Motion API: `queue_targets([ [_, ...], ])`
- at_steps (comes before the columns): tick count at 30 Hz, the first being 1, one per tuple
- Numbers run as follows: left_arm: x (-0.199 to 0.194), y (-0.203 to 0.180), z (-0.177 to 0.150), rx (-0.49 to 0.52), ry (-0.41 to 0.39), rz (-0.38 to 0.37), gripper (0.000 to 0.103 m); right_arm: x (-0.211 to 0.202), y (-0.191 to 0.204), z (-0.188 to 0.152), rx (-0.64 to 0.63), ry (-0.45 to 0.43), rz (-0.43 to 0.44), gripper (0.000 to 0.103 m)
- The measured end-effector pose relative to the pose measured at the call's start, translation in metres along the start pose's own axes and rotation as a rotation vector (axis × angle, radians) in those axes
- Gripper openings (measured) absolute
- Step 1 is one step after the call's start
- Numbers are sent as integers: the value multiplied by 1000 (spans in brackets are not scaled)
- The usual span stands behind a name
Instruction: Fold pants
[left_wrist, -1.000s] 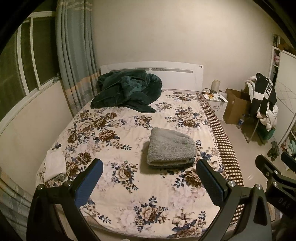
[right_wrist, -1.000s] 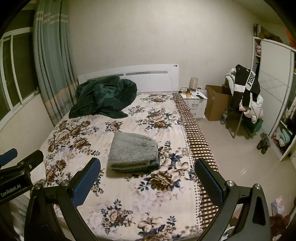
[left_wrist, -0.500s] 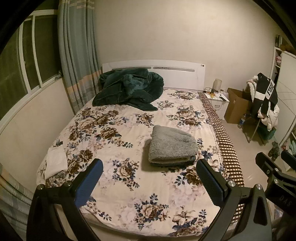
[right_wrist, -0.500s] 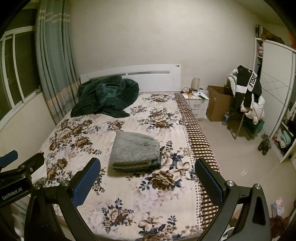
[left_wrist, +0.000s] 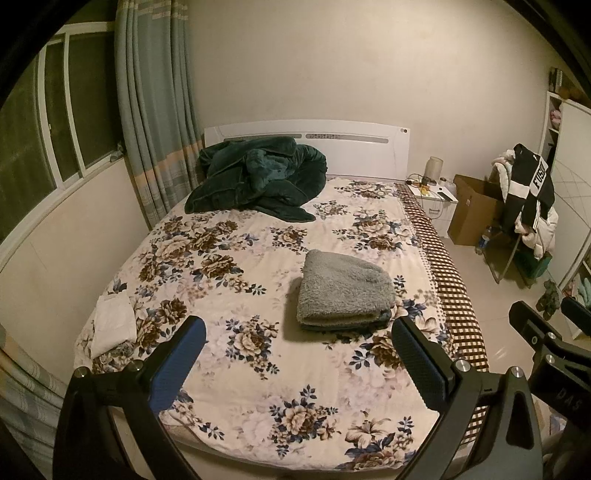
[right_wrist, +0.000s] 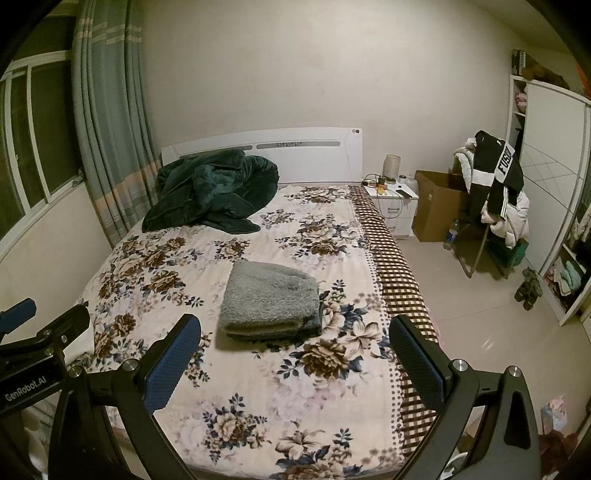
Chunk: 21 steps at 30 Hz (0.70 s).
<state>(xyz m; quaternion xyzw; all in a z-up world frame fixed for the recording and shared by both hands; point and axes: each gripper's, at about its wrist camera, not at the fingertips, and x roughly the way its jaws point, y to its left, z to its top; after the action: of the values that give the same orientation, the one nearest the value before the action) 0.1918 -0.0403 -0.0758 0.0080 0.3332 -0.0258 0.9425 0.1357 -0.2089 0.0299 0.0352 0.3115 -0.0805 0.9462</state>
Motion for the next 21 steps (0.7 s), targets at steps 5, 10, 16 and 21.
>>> queue_targets([
  [5, 0, 0, 0, 1, -1, 1, 103, 0, 0, 0, 0, -1, 0, 103],
  [10, -1, -1, 0, 3, -2, 1, 103, 1, 0, 0, -2, 0, 1, 103],
  [16, -2, 0, 1, 0, -1, 2, 103, 1, 0, -1, -1, 1, 3, 103],
  [21, -3, -1, 0, 0, -2, 3, 103, 1, 1, 0, -1, 1, 5, 103],
])
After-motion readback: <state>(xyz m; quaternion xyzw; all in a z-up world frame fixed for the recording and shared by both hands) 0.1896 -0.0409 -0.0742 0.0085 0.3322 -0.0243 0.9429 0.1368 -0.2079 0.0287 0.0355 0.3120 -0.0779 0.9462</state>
